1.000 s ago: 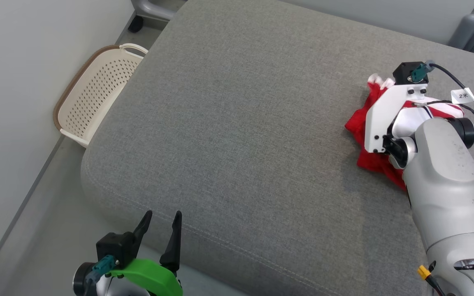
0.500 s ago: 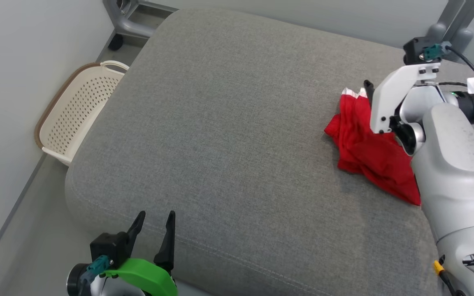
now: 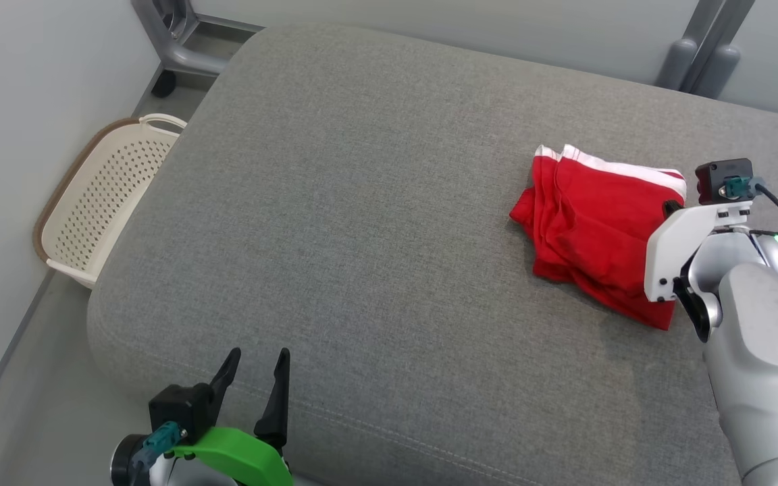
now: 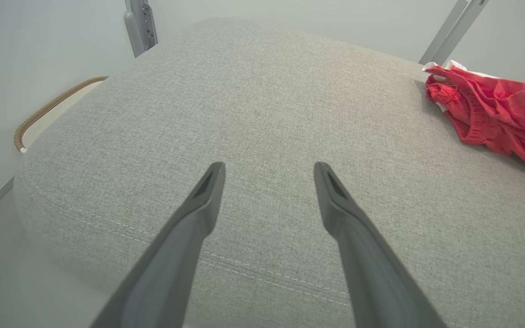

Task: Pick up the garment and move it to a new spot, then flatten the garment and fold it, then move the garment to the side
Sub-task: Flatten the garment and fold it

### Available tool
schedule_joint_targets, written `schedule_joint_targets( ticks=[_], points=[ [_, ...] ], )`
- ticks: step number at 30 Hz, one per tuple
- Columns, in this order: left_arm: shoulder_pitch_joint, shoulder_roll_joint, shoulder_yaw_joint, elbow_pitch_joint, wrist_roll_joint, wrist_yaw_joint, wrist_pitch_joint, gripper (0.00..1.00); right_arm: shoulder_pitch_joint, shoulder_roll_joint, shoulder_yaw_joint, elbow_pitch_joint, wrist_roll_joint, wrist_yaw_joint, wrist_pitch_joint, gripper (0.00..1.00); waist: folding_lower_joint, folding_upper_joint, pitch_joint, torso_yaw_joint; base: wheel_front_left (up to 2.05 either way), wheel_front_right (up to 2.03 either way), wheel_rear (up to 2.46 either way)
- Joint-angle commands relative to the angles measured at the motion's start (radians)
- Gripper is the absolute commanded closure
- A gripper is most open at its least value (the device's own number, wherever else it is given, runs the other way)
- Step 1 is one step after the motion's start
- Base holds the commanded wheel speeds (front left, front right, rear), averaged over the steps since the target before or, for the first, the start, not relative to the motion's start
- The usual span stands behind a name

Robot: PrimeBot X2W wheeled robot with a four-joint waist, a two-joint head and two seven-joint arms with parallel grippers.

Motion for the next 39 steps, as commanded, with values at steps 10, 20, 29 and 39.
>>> schedule_joint_targets(
  ticks=[10,20,29,39],
  points=[
    [-0.007,0.001,-0.009,0.008,-0.009,-0.001,-0.008,0.00,0.031,0.048,0.056,0.055,-0.024,-0.001,-0.069,1.00,0.0000,0.0000,0.020,0.033,0.00,0.00,0.00],
    [-0.007,0.000,-0.014,0.017,-0.016,0.003,-0.012,0.00,-0.003,0.089,0.131,0.149,-0.011,-0.001,-0.110,1.00,0.0000,0.0000,0.025,0.078,0.00,0.00,0.00],
    [-0.007,-0.004,-0.020,0.026,-0.023,0.006,-0.020,0.00,-0.031,0.094,0.222,0.219,0.063,-0.001,-0.126,1.00,0.0000,0.0000,0.023,0.097,0.00,0.00,0.00],
    [0.001,0.011,-0.010,0.032,-0.034,0.014,-0.029,0.00,-0.058,0.093,0.351,0.209,0.213,-0.001,-0.148,1.00,0.0000,0.0000,-0.005,0.077,0.00,0.00,0.00]
  ],
)
